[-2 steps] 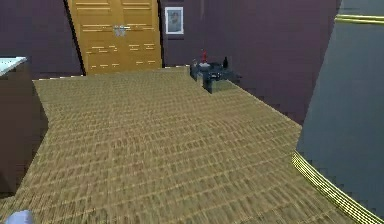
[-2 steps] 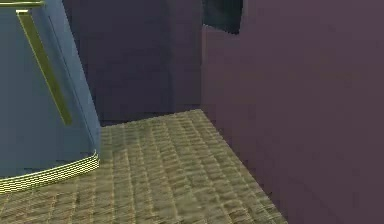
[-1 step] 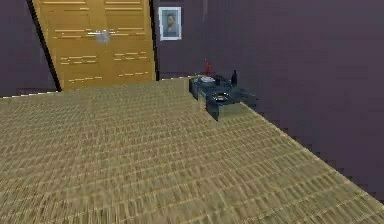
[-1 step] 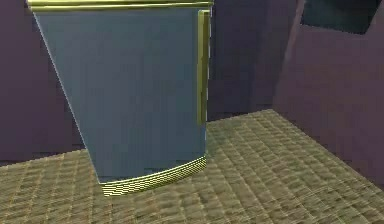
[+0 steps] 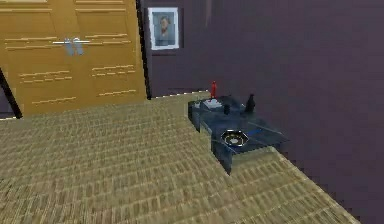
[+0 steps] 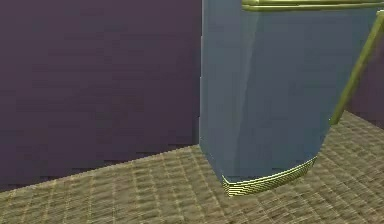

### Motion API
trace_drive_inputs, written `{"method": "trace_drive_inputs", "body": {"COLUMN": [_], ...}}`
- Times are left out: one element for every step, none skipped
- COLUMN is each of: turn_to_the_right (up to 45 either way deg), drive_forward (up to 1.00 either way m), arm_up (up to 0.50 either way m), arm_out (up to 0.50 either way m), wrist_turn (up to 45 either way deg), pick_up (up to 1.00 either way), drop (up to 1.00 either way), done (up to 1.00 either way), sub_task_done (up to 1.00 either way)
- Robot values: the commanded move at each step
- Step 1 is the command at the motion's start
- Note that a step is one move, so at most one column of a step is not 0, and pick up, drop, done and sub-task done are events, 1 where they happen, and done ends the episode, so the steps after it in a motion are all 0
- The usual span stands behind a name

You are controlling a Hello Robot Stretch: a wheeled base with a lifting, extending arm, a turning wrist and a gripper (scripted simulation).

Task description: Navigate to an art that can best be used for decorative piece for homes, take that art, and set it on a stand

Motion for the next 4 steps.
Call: {"method": "trace_drive_inputs", "body": {"turn_to_the_right": [0.0, -6.0, 0.0, -45.0], "drive_forward": [1.00, 0.00, 0.50, 0.00], "arm_up": [0.00, 0.00, 0.00, 0.00], "arm_out": [0.00, 0.00, 0.00, 0.00], "wrist_turn": [0.0, 0.0, 0.0, 0.0], "pick_up": [0.00, 0.00, 0.00, 0.00], "drop": [0.00, 0.00, 0.00, 0.00], "done": [0.00, 0.00, 0.00, 0.00], "sub_task_done": [0.00, 0.00, 0.00, 0.00]}}
